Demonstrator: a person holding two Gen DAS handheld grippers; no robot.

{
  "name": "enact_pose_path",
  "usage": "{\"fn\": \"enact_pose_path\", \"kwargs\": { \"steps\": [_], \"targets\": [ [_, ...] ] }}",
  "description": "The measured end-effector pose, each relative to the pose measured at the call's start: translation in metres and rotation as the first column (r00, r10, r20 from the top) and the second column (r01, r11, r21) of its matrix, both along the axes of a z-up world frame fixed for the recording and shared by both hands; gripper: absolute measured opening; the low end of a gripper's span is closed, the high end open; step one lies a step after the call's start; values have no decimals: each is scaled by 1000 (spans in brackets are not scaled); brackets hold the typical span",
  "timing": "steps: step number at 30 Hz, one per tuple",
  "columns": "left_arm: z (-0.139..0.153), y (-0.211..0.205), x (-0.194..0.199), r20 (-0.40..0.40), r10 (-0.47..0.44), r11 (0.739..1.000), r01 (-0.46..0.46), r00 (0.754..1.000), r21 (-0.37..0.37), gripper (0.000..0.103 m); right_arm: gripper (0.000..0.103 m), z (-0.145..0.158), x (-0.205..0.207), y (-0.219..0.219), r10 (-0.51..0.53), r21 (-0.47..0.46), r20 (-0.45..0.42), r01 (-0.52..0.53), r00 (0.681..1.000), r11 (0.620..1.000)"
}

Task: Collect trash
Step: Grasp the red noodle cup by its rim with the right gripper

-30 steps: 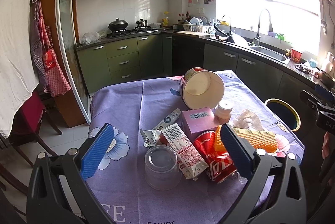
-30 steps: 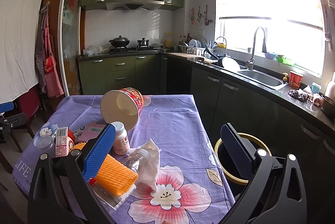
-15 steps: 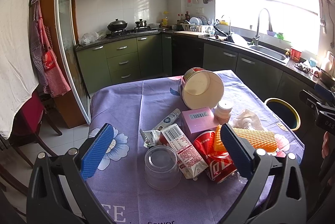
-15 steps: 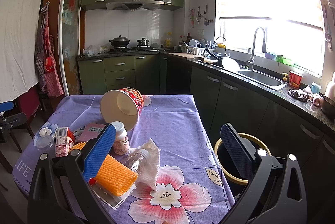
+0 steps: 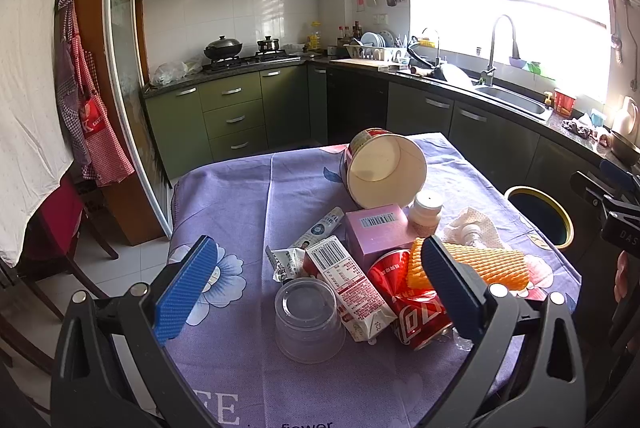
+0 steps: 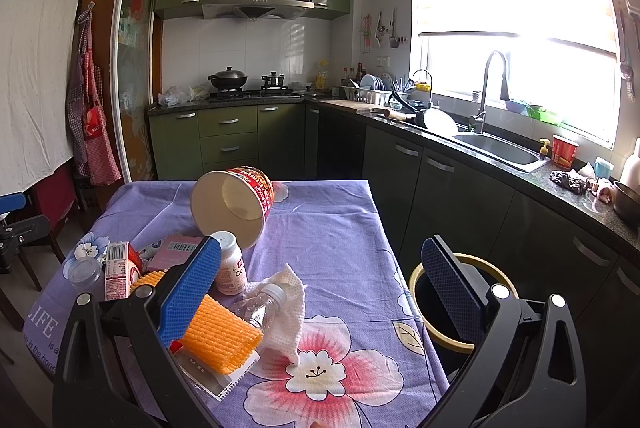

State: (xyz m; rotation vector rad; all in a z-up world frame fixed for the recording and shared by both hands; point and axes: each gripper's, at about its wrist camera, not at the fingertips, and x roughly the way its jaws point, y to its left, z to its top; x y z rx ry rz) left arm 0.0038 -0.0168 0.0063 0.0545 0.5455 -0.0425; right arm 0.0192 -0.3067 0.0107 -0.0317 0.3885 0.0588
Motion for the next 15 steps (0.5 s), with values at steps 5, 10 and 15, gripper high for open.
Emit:
{"fn": "enact_pose_path", "kwargs": {
  "steps": [5, 10, 15],
  "targets": [
    [-1, 0, 3, -3, -1, 1000, 1, 1000, 1, 97, 99, 0, 0, 0, -1, -1, -2, 1, 1000, 1000],
    [0, 6, 16, -20, -3, 1000, 3, 1000, 1, 97, 99, -3, 8, 0, 6, -17, -11, -6, 1000, 1000],
    [5, 22, 63, -16, 12, 1000, -12, 1000, 6, 97, 99, 3, 37, 6, 88, -40, -30, -89, 996, 995]
  ]
}}
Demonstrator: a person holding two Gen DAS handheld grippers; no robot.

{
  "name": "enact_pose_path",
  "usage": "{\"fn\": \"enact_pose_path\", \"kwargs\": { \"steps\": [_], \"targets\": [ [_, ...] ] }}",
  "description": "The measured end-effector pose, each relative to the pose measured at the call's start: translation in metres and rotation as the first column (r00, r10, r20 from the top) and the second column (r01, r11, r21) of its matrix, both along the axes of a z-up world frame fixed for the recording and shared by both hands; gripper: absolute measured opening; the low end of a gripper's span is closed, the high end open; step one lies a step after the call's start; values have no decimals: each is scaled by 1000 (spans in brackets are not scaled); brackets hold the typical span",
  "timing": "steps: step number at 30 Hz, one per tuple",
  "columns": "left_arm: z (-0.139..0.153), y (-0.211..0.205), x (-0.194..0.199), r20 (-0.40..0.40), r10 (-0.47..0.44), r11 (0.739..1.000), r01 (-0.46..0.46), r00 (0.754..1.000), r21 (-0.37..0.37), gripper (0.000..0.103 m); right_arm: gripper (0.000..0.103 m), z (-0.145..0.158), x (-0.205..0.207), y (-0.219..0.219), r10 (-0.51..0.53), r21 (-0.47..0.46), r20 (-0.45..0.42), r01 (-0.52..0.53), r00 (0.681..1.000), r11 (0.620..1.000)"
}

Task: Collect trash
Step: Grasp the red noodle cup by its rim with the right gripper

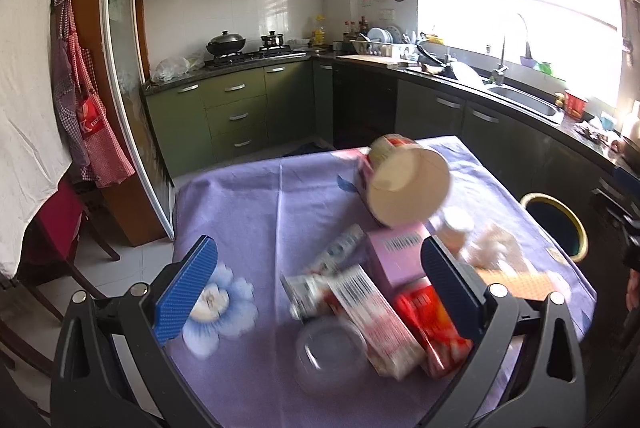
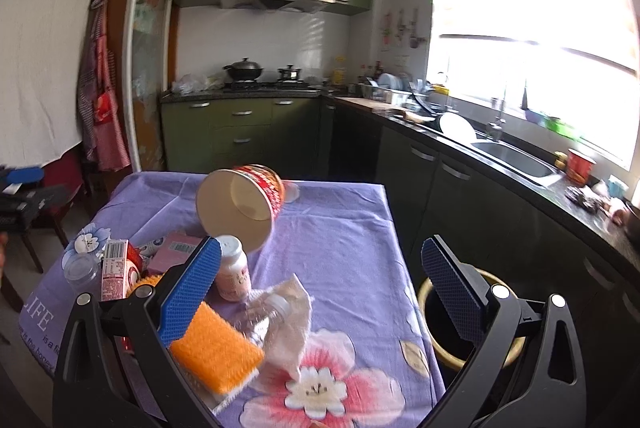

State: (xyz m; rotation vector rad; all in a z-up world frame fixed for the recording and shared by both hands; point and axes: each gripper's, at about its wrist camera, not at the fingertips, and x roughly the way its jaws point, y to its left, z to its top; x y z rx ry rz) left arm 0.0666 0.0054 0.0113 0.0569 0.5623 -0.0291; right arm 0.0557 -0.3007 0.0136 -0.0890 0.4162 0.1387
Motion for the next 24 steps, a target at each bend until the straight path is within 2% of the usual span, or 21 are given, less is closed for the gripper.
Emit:
{"fn": "enact_pose_path", "kwargs": {
  "steps": [6, 9, 12, 14, 17, 18, 20, 24],
  "targets": [
    [-9, 20, 79, -19, 3, 1000, -3, 1000, -31, 97, 99, 0, 73, 17, 178, 17, -108, -177, 978, 984],
    [-26, 27, 122, -42, 36, 999, -37, 998, -12, 97, 97, -9, 115, 31, 212, -18, -157, -218, 964, 976],
    [-44, 36, 157, -52, 66, 998, -66, 996, -13, 97, 86, -22, 158, 45, 226, -36, -221, -240, 949, 970],
    [-54, 41, 175, -46, 82, 996, -83, 996, -17, 97, 73, -31, 183, 56, 231, -48, -257, -251, 939, 967],
    [-70, 51, 194, -62, 104, 994, -105, 993, -23, 97, 65, -47, 216, 71, 225, -81, -308, -261, 924, 962],
    [-76, 52, 198, -77, 98, 995, -100, 992, -21, 97, 63, -53, 225, 77, 223, -97, -324, -267, 919, 959],
    [-84, 53, 201, -85, 95, 995, -97, 992, -18, 97, 52, -66, 245, 88, 216, -130, -352, -276, 911, 952],
    [-96, 52, 204, -118, 86, 996, -89, 989, -24, 97, 40, -89, 275, 105, 199, -168, -381, -280, 903, 945]
  ]
}}
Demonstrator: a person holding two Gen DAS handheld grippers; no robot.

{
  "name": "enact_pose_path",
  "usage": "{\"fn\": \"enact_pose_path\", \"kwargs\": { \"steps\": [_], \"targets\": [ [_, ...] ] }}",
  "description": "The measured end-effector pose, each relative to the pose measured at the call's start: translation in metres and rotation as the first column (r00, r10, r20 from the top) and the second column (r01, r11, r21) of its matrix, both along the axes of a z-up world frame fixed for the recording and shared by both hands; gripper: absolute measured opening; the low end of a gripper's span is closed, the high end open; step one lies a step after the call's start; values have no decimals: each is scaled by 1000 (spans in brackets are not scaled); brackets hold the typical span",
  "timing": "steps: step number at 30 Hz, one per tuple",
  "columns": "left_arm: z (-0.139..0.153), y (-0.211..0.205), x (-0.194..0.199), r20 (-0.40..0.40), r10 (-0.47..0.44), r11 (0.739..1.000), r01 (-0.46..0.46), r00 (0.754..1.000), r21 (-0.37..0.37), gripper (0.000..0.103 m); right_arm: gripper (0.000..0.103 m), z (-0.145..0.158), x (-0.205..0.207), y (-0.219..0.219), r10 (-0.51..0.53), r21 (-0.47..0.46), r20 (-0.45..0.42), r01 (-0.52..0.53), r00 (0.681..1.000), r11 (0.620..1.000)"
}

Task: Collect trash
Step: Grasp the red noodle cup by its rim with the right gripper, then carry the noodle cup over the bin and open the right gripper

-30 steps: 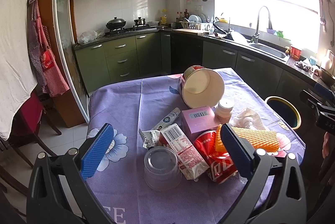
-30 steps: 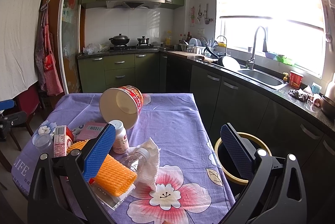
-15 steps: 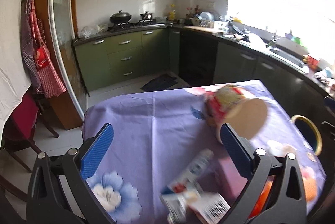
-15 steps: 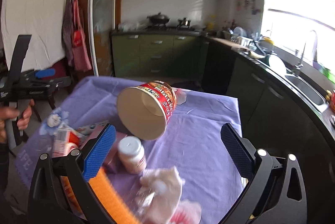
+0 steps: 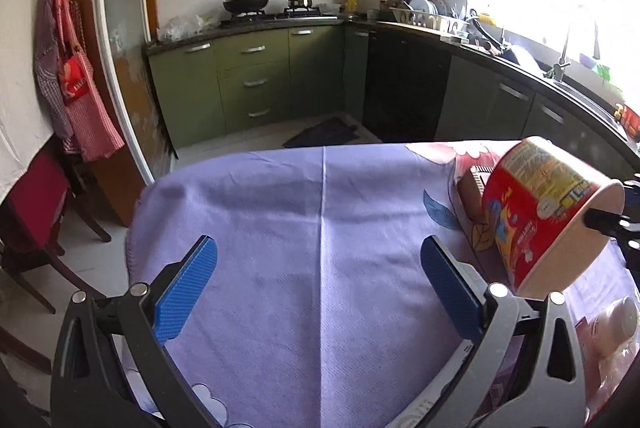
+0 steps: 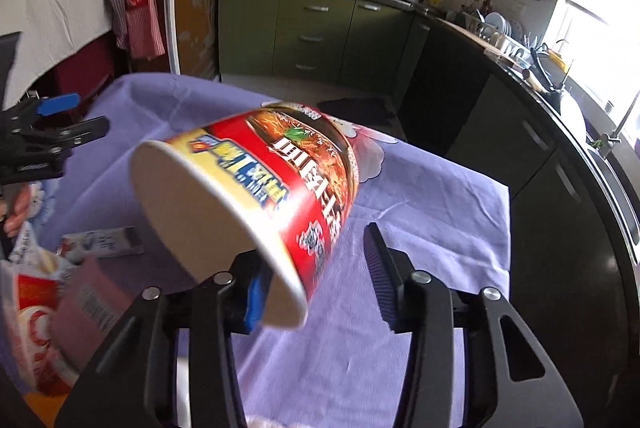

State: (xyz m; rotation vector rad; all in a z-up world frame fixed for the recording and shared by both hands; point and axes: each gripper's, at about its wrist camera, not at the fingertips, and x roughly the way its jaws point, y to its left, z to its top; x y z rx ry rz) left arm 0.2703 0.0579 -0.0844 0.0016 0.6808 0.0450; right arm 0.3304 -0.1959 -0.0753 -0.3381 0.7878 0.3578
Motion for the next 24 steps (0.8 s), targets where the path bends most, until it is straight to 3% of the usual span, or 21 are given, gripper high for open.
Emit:
{"fn": "enact_pose_path", "kwargs": {
  "steps": [2, 5, 10, 14, 20, 24],
  "targets": [
    [-1, -1, 0, 0, 0, 1000, 0, 1000, 12, 97, 20, -9, 9, 3, -11, -11, -12, 11, 1000, 1000],
    [-3, -2, -1, 3, -4, 1000, 4, 1000, 7, 97, 5, -15, 21, 3, -20, -5, -24, 20, 1000, 1000],
    [-3, 0, -2, 4, -2, 1000, 2, 1000, -5, 97, 4, -13, 45, -9, -41, 57, -146, 50, 988, 997],
    [0, 0, -5, 19, -2, 1000, 2, 1000, -5, 97, 4, 7, 52, -38, -76, 135, -238, 111, 968, 985],
    [8, 1, -10, 46, -8, 1000, 9, 999, -14, 97, 4, 54, 39, -144, -201, 233, -354, 294, 913, 927],
    [11, 1, -13, 53, -9, 1000, 10, 999, -23, 97, 4, 62, 16, -232, -324, 210, -432, 443, 842, 872]
  ]
}}
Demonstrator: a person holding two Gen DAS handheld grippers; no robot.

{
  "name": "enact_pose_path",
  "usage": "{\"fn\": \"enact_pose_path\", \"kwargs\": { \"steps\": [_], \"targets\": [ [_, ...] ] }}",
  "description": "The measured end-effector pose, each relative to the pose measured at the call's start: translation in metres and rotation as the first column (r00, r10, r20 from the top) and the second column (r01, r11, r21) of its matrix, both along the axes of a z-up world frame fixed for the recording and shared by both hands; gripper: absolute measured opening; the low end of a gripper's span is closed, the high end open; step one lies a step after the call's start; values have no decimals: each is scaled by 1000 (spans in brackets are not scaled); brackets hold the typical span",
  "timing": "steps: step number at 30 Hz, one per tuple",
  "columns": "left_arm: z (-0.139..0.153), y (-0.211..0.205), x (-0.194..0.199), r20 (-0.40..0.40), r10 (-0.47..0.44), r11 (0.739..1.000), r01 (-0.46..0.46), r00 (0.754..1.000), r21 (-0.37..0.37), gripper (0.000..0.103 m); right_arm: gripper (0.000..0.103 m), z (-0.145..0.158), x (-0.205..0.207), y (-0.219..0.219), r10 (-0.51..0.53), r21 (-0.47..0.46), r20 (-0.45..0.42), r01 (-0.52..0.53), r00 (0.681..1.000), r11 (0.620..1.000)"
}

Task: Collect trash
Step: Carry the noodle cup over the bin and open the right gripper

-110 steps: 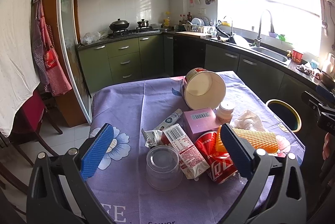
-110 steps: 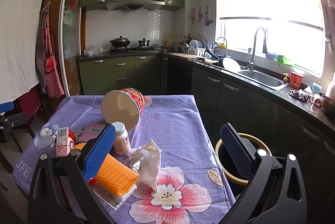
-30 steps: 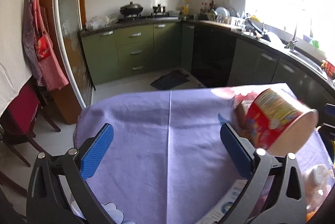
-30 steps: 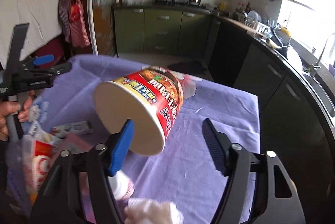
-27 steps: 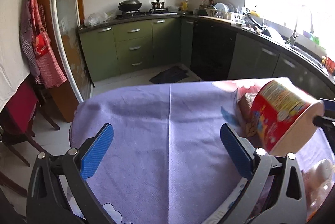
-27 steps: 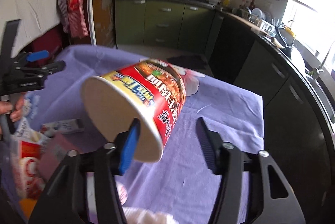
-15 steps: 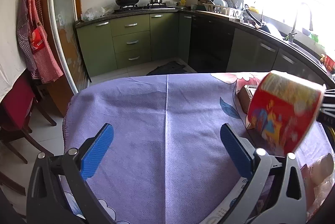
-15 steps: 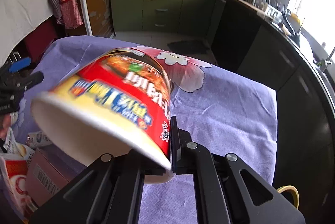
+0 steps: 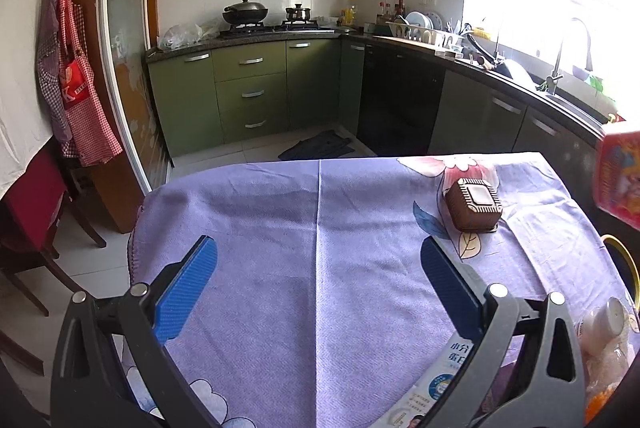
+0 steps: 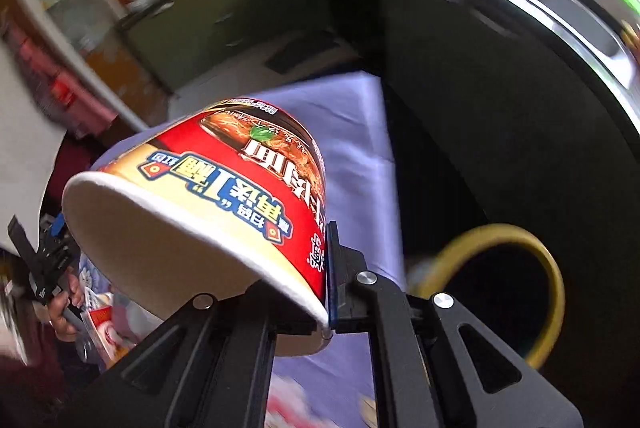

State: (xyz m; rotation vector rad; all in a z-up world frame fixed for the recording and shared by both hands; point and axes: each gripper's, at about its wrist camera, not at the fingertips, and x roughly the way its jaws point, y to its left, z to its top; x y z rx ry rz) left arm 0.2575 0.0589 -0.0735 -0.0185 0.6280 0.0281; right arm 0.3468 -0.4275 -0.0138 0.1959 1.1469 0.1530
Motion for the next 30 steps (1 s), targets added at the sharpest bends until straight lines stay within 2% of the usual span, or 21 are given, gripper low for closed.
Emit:
{"fn": "enact_pose_path", "kwargs": {
  "steps": [3, 7, 15, 18, 19, 20, 24, 25, 30],
  "targets": [
    [2, -2, -2, 7, -6, 1000, 6, 1000, -3, 97, 5, -17, -25, -60, -96, -37, -83, 93, 992, 995],
    [6, -4, -6, 24, -11, 1000, 11, 1000, 4, 97, 7, -51, -45, -125, -225, -47, -185, 220, 957, 974],
    [9, -7, -9, 28, -23, 1000, 23, 999, 0, 97, 10, -128, -55, -185, -352, -54, -325, 355, 878, 933],
    [7, -10, -9, 22, -31, 1000, 31, 999, 6, 97, 30, -142, -51, -194, -385, -45, -338, 394, 858, 918],
    [7, -11, -9, 21, -33, 999, 33, 999, 10, 97, 40, -143, -50, -196, -397, -54, -333, 403, 856, 914],
    [7, -12, -9, 19, -35, 999, 35, 999, 13, 97, 41, -143, -49, -197, -404, -64, -324, 406, 856, 911],
    [6, -15, -9, 11, -51, 999, 50, 999, 14, 97, 42, -137, -54, -197, -403, -53, -292, 406, 867, 912],
    [6, -16, -10, 9, -55, 998, 55, 998, 14, 97, 45, -135, -56, -195, -400, -51, -284, 402, 872, 914],
    [12, -30, -15, 10, -116, 993, 116, 993, 19, 97, 46, -120, -72, -171, -355, -10, -248, 364, 901, 931]
  ]
}}
